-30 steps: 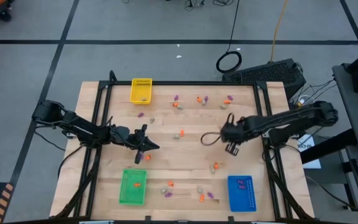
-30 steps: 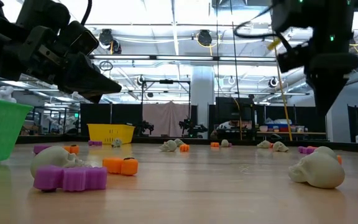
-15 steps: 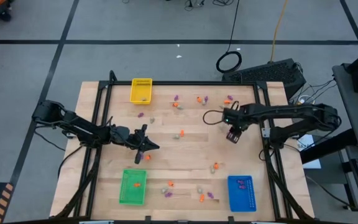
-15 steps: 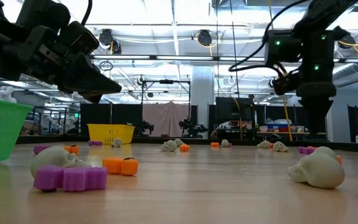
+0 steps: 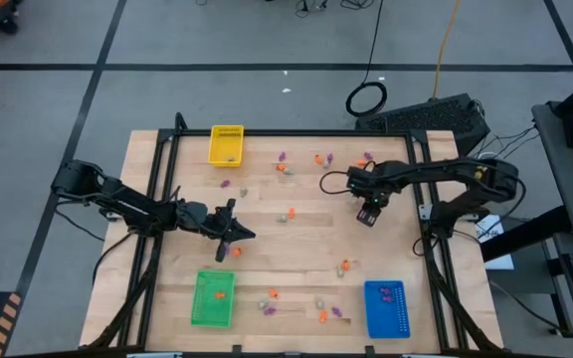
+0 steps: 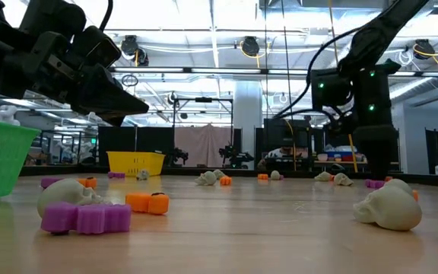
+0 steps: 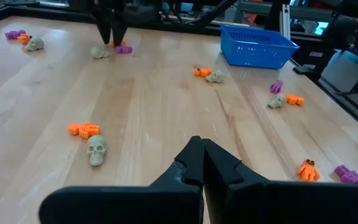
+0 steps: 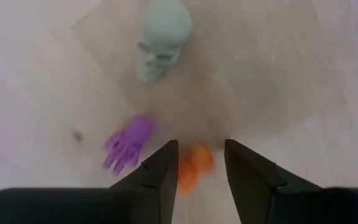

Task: Sort Halloween decoration
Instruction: Put the orange skeleton toy into the green bin

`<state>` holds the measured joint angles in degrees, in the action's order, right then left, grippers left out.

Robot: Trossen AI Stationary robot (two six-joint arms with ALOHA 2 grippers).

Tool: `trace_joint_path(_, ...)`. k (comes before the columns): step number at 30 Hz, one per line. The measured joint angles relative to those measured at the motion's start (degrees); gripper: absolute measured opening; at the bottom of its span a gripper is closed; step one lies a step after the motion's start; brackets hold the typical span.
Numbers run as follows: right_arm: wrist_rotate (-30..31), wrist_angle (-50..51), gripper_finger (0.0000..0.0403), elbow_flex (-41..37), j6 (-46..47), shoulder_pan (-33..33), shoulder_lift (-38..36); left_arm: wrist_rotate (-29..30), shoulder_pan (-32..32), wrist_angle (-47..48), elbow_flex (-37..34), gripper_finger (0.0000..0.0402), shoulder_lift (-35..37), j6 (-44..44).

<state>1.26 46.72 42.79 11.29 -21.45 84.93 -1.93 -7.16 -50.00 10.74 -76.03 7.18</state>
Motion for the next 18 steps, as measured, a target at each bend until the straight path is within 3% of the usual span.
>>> trace_joint_path(12,-0.9,0.0,0.0008,0.1,-0.5,-0.3,1.6,0.6,-1.6,0.1,0.0,0.0000,0.0,2.8)
trace_joint_path(18,-1.2,4.8,0.0001,1.0,0.8,0.3,-3.0,3.7,-1.6,0.0,0.0,0.0000,0.0,3.5)
